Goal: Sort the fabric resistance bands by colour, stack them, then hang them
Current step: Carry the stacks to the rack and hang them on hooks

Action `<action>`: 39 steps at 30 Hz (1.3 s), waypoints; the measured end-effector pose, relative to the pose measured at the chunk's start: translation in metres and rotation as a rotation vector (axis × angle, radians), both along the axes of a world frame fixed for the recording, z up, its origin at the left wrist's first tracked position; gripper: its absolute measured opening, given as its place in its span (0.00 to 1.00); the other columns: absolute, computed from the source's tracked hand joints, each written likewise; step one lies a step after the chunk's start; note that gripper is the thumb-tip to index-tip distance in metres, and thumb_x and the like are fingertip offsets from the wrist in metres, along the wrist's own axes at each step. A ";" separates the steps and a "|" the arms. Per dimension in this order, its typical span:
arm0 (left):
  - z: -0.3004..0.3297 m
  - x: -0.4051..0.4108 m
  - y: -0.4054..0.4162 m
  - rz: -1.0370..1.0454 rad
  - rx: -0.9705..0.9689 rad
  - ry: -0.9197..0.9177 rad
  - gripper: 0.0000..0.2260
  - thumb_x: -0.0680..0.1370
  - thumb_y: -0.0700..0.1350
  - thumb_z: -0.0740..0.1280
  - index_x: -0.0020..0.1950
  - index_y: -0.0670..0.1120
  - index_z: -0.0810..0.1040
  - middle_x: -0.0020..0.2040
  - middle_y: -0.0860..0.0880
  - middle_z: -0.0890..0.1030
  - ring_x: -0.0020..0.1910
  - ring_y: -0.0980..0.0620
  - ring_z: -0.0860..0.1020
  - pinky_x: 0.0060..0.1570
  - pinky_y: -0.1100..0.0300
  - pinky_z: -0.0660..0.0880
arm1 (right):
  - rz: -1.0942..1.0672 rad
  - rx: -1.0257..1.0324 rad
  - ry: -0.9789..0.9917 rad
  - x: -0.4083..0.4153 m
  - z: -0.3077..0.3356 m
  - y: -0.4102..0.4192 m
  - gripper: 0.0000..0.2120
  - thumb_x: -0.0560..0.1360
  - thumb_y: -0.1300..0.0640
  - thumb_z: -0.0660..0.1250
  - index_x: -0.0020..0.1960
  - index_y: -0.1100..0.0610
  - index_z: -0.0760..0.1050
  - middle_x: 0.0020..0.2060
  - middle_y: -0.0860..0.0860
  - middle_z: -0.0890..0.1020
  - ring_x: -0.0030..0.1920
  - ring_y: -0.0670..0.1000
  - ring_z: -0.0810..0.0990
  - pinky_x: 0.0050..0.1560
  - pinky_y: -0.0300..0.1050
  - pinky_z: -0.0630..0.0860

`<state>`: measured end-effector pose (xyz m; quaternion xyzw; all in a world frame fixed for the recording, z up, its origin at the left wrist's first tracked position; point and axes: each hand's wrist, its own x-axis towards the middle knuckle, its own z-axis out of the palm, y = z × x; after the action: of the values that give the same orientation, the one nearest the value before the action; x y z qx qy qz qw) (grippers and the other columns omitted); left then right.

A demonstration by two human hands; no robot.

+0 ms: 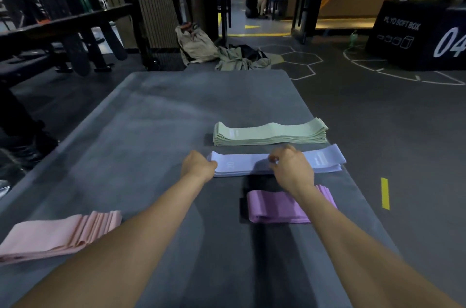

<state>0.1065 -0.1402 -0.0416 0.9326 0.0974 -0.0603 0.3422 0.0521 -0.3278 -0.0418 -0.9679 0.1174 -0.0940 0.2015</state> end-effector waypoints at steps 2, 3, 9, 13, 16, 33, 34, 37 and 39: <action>0.003 0.001 -0.002 -0.002 0.028 0.041 0.15 0.75 0.42 0.66 0.32 0.39 0.67 0.39 0.41 0.73 0.38 0.45 0.73 0.39 0.56 0.68 | 0.000 -0.002 0.009 -0.002 -0.001 -0.001 0.09 0.77 0.59 0.62 0.53 0.55 0.79 0.55 0.56 0.74 0.56 0.60 0.73 0.50 0.48 0.72; 0.005 0.002 -0.003 -0.003 0.033 0.062 0.16 0.75 0.42 0.67 0.31 0.41 0.64 0.39 0.42 0.72 0.39 0.45 0.73 0.39 0.56 0.68 | 0.001 -0.006 0.014 -0.002 0.000 -0.001 0.09 0.77 0.59 0.62 0.53 0.54 0.79 0.55 0.56 0.74 0.57 0.60 0.73 0.49 0.48 0.71; 0.005 0.012 0.000 -0.012 -0.076 0.158 0.10 0.74 0.41 0.70 0.42 0.38 0.71 0.38 0.41 0.75 0.36 0.47 0.75 0.43 0.54 0.73 | -0.002 0.011 0.031 -0.003 0.004 -0.001 0.08 0.76 0.58 0.64 0.53 0.54 0.79 0.56 0.54 0.75 0.57 0.58 0.74 0.49 0.48 0.72; 0.003 0.013 -0.001 -0.016 -0.093 0.177 0.11 0.75 0.39 0.69 0.53 0.35 0.73 0.47 0.40 0.75 0.44 0.47 0.74 0.43 0.58 0.70 | -0.007 0.019 0.040 -0.003 0.005 0.000 0.08 0.76 0.57 0.64 0.53 0.54 0.79 0.56 0.53 0.74 0.57 0.57 0.73 0.49 0.48 0.72; 0.004 0.014 -0.004 -0.046 -0.028 0.195 0.17 0.76 0.39 0.67 0.62 0.33 0.71 0.59 0.37 0.77 0.53 0.44 0.77 0.51 0.53 0.74 | -0.006 0.013 0.043 -0.003 0.006 0.000 0.08 0.76 0.57 0.64 0.53 0.54 0.79 0.57 0.53 0.74 0.58 0.57 0.73 0.48 0.48 0.72; 0.028 0.009 0.007 0.181 -0.673 0.417 0.09 0.74 0.37 0.69 0.36 0.43 0.71 0.34 0.47 0.72 0.33 0.54 0.70 0.34 0.63 0.71 | 0.009 -0.021 0.059 0.000 0.007 -0.002 0.11 0.76 0.63 0.61 0.53 0.54 0.80 0.56 0.54 0.75 0.56 0.58 0.74 0.45 0.46 0.70; 0.034 0.010 0.008 0.174 -0.670 0.397 0.09 0.74 0.37 0.69 0.36 0.43 0.72 0.34 0.48 0.72 0.31 0.55 0.71 0.32 0.65 0.71 | 0.006 0.018 0.073 0.001 0.010 -0.003 0.11 0.75 0.63 0.62 0.52 0.54 0.80 0.55 0.55 0.77 0.55 0.59 0.75 0.46 0.46 0.72; 0.058 0.017 0.015 0.177 -0.625 0.282 0.08 0.73 0.39 0.69 0.37 0.46 0.72 0.33 0.49 0.73 0.27 0.57 0.71 0.28 0.67 0.69 | 0.019 0.154 0.110 0.004 0.018 0.000 0.12 0.75 0.63 0.62 0.54 0.55 0.81 0.55 0.56 0.80 0.54 0.58 0.79 0.51 0.48 0.76; 0.075 0.022 0.021 0.182 -0.567 0.183 0.08 0.73 0.39 0.69 0.37 0.46 0.71 0.33 0.49 0.71 0.29 0.56 0.69 0.30 0.67 0.67 | 0.039 0.217 0.114 0.007 0.021 0.004 0.13 0.75 0.61 0.64 0.57 0.55 0.80 0.57 0.55 0.81 0.56 0.57 0.78 0.55 0.46 0.75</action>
<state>0.1289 -0.1189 0.0329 0.7781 0.1902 -0.1377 0.5826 0.0587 -0.3237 -0.0203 -0.9462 0.1195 -0.0215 0.2999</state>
